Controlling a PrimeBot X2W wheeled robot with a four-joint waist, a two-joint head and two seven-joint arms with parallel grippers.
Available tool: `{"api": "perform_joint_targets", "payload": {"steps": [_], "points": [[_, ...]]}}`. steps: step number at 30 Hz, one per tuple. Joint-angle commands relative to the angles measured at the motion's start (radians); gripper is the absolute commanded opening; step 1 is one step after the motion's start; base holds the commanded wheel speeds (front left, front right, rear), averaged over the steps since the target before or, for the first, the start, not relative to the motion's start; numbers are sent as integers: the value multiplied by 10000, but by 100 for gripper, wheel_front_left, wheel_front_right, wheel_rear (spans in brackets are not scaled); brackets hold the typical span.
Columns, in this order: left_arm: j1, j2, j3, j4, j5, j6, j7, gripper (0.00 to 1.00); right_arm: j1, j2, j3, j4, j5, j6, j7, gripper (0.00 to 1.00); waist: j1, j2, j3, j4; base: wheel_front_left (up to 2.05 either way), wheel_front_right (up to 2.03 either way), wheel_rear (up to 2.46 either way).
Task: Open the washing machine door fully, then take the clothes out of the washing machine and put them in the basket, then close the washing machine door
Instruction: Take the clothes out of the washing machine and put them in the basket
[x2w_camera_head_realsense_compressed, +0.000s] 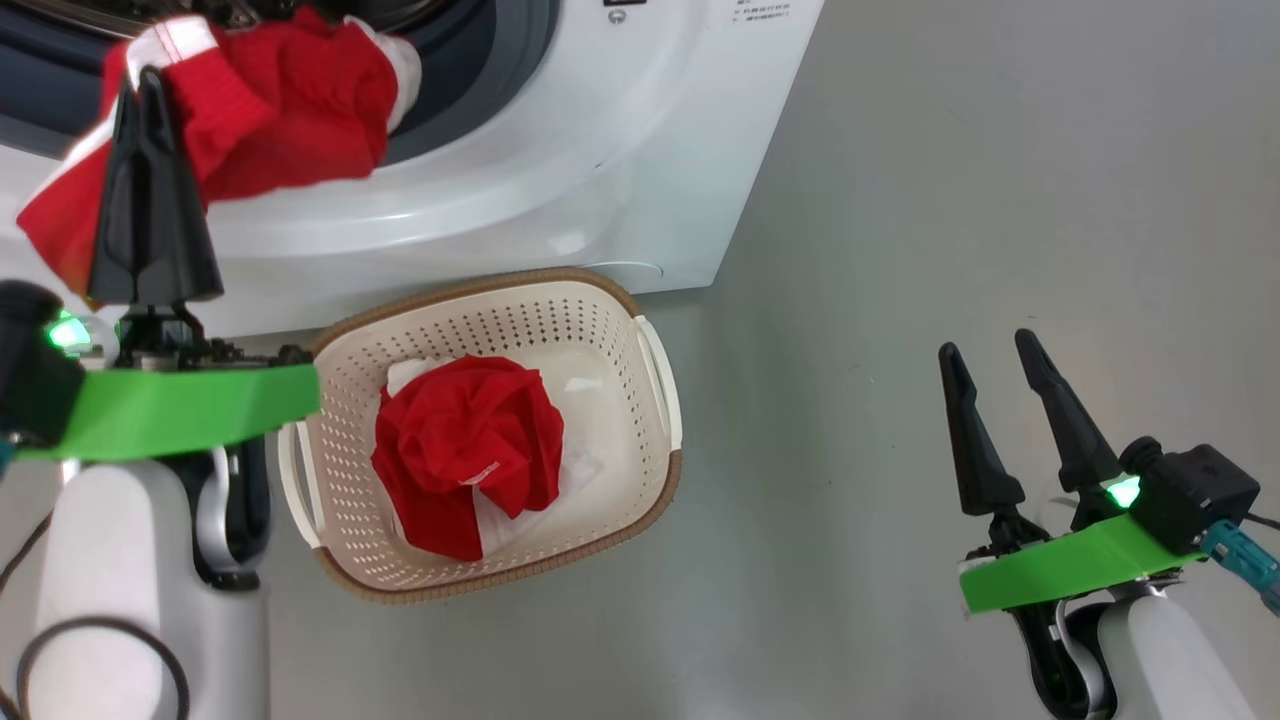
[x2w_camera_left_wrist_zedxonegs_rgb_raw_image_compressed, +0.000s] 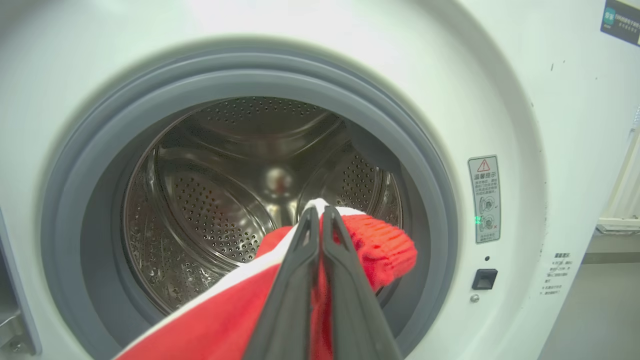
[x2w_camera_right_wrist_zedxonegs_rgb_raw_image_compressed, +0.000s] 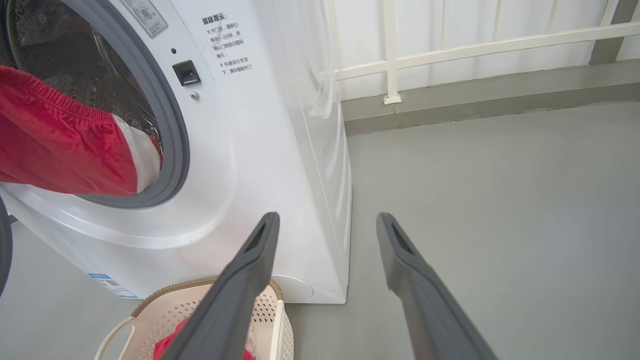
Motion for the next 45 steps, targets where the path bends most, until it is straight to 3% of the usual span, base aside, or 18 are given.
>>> {"api": "perform_joint_targets", "payload": {"steps": [1, 6, 11, 25, 45], "points": [[304, 269, 137, -587, -16, 143, -47, 0, 282, 7, 212, -214, 6, 4, -63, 100, 0, 0, -30, 1, 0, 0, 0], [754, 267, -189, -1553, -23, 399, -47, 0, 336, 7, 224, -237, 34, 4, -63, 100, 0, 0, -67, -2, 0, 0, 0], [1108, 267, -592, -1659, -86, 586, -47, 0, 347, 7, 219, -245, 38, 4, -63, 100, 0, 0, -35, 11, 0, 0, 0], [1303, 266, -1010, 266, -360, 570, -47, 0, 51, 7, 266, -340, 158, 4, -63, 100, 0, 0, 672, -141, 0, 0, 0], [424, 266, -802, 3833, 105, 95, -47, 0, -672, 7, 338, -484, 478, 4, -63, 100, 0, 0, 2302, -516, 0, 0, 0]]}}
